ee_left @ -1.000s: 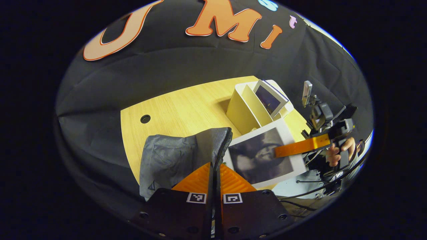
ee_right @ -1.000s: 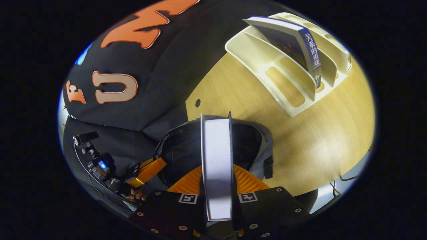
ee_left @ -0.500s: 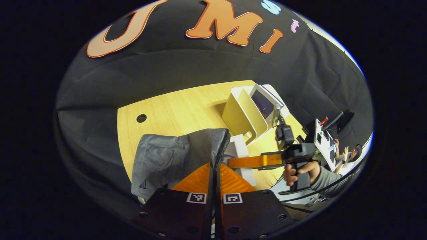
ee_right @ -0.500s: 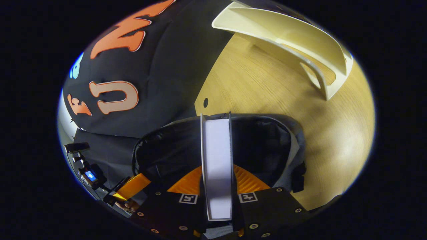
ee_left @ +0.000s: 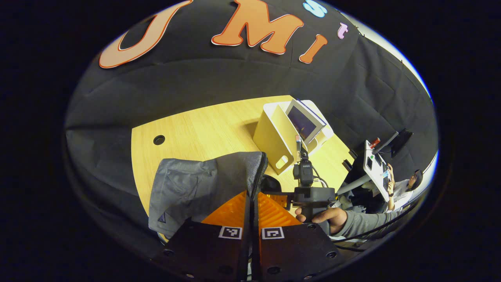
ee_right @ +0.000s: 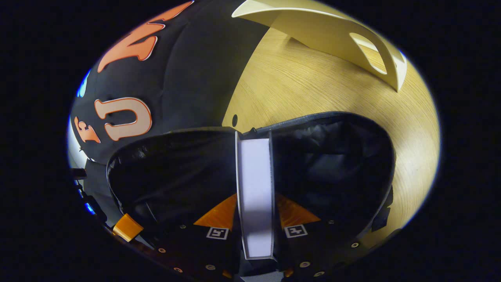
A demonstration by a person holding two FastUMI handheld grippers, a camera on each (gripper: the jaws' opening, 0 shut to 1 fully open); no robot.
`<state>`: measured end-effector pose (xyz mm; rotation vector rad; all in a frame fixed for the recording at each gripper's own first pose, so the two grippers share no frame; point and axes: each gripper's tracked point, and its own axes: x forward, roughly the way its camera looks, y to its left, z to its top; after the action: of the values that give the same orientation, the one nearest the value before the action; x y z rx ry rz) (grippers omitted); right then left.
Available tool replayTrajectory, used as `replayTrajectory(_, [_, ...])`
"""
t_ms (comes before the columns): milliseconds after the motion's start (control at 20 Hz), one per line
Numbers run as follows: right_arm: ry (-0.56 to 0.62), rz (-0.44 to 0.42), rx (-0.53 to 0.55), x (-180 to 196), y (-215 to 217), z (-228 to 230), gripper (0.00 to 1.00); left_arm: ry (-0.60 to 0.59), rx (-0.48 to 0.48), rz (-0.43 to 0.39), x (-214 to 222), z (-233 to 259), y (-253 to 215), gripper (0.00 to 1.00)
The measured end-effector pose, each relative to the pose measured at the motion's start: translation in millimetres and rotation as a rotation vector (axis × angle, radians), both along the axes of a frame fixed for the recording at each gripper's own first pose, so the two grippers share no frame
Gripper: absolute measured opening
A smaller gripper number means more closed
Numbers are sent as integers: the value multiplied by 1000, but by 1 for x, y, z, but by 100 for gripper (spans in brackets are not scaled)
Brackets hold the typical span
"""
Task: Open the schoolbag, grab two books from the bookshelf and put them into the schoolbag.
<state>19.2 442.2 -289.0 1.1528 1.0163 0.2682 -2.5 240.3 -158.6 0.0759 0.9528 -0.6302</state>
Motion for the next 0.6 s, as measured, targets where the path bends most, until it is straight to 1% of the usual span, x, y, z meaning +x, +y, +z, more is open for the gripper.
replayTrajectory(50, [13,29,-40,-7,-3,-6,41,2,3,7,1,-2,2,4])
replayTrajectory(100, [19,53,-71,-13,-8,-11,36,5,2,15,2,-3,3,4])
replayTrajectory(150, [27,80,-104,-21,-17,-12,59,6,4,25,2,-5,6,4])
replayTrajectory(200, [46,116,-138,-29,-23,-16,71,8,6,37,3,-6,9,4])
replayTrajectory(250, [60,172,-175,-42,-30,-15,61,9,7,46,2,-7,10,5])
replayTrajectory(300, [55,221,-212,-51,-38,-14,88,10,8,60,2,-7,11,5])
replayTrajectory(400, [23,269,-283,-56,-59,-9,94,2,16,71,0,-5,11,5])
replayTrajectory(600, [-23,333,-445,-58,-110,5,97,-10,40,94,-4,-5,11,5])
